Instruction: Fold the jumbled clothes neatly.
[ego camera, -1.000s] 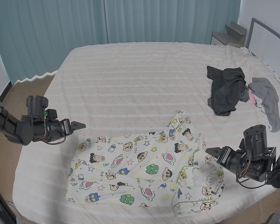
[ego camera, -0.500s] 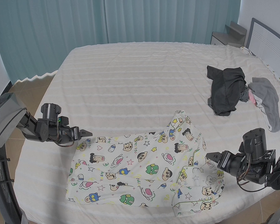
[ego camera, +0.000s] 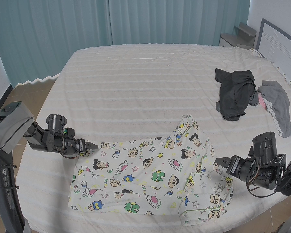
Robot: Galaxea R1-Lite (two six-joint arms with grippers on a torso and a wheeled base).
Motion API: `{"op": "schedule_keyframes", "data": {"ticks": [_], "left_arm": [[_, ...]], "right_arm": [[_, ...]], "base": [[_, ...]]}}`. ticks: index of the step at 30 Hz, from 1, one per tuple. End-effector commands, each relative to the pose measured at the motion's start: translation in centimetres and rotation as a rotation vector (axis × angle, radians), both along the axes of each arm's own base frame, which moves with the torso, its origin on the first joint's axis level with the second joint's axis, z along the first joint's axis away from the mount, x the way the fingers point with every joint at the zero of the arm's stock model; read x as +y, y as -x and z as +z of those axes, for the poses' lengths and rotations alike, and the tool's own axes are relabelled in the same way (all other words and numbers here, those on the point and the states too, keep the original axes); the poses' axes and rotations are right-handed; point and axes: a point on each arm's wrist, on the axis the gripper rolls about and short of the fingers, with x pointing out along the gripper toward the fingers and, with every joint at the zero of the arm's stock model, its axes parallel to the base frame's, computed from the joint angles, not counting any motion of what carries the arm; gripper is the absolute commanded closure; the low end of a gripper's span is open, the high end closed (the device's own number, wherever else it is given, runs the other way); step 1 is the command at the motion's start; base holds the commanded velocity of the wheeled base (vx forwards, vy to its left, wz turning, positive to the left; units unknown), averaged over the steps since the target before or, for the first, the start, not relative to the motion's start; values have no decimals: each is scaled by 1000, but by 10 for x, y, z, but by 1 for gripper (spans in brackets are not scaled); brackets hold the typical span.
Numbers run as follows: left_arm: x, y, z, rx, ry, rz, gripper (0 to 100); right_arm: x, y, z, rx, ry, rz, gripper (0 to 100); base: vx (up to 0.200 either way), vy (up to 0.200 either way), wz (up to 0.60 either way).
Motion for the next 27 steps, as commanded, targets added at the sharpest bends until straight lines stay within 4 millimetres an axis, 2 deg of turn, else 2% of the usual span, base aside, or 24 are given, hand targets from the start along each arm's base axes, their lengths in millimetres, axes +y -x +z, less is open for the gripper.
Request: {"op": "schedule_keyframes", "data": {"ticks": [1, 2, 3, 5, 8, 9, 10, 11, 12, 14, 15, 23, 24, 26, 27], "left_arm": [[-2, -1, -5, 9, 9, -12, 0], [-2, -1, -4, 6, 13, -14, 0], [-2, -1, -4, 6, 16, -17, 100], [-2, -2, -3, 3, 18, -15, 100], [0, -2, -1, 0, 23, -5, 100], [0, -2, -1, 0, 23, -5, 100], [1, -3, 4, -9, 27, 4, 100], [1, -3, 4, -9, 27, 4, 100], [4, -5, 12, -28, 36, 28, 100], [5, -6, 17, -37, 43, 45, 100], [7, -7, 25, -56, 49, 67, 100], [13, -7, 45, -105, 13, 157, 100], [13, -7, 45, -105, 13, 157, 100], [17, -5, 48, -110, 7, 171, 100], [17, -5, 48, -110, 7, 171, 100]], "right_arm": [[1, -9, -3, 7, 14, -2, 0], [1, -12, -3, 5, 16, -6, 0], [1, -19, -3, 3, 16, -7, 0], [0, -30, -2, -1, 10, -3, 0], [-5, -65, -3, -14, 29, 31, 0], [-5, -65, -3, -14, 29, 31, 0], [-11, -90, -9, -17, 70, 39, 0], [-11, -90, -9, -17, 70, 39, 0], [-14, -114, -18, -13, 108, 42, 0], [-15, -126, -26, -5, 125, 45, 0], [-15, -140, -35, 1, 143, 65, 0], [-9, -189, -68, -10, 161, 181, 0], [-9, -189, -68, -10, 161, 181, 0], [-9, -205, -73, -35, 175, 196, 0], [-9, -205, -73, -35, 175, 196, 0]], "base": [[0, 0, 0], [0, 0, 0], [0, 0, 0], [0, 0, 0], [0, 0, 0], [0, 0, 0], [0, 0, 0], [0, 0, 0], [0, 0, 0], [0, 0, 0], [0, 0, 0], [0, 0, 0], [0, 0, 0], [0, 0, 0], [0, 0, 0]]}}
